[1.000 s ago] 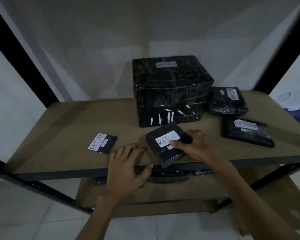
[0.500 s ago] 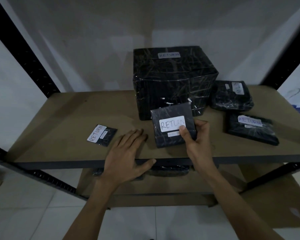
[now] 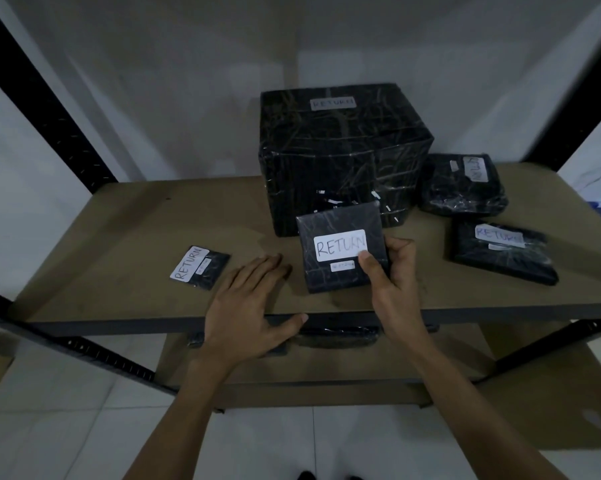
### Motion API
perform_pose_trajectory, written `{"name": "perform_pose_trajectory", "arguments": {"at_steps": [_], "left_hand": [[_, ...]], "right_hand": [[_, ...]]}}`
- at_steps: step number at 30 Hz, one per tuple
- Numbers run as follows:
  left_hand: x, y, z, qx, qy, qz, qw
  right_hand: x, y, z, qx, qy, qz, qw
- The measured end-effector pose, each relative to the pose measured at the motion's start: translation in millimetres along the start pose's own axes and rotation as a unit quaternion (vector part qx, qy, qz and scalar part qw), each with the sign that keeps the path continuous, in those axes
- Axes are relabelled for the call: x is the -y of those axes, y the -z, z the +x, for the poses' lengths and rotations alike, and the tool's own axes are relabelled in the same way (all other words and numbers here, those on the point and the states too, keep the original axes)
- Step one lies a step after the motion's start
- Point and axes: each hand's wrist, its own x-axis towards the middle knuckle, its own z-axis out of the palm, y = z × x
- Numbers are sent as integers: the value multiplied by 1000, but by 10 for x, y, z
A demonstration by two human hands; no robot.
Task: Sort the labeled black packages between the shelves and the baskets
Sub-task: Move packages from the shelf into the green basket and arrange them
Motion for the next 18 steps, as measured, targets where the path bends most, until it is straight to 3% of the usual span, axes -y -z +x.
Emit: {"name": "perform_pose_trajectory", "arguments": {"at_steps": [13,18], "left_hand": [[-18,-11,-14,-18,-2,27,999],[-206,-16,-214,13,47,11,999]], "right_hand": [[79,51,-167,-29,-15,14,999],[179,230,-460,-59,-50,65,995]]}}
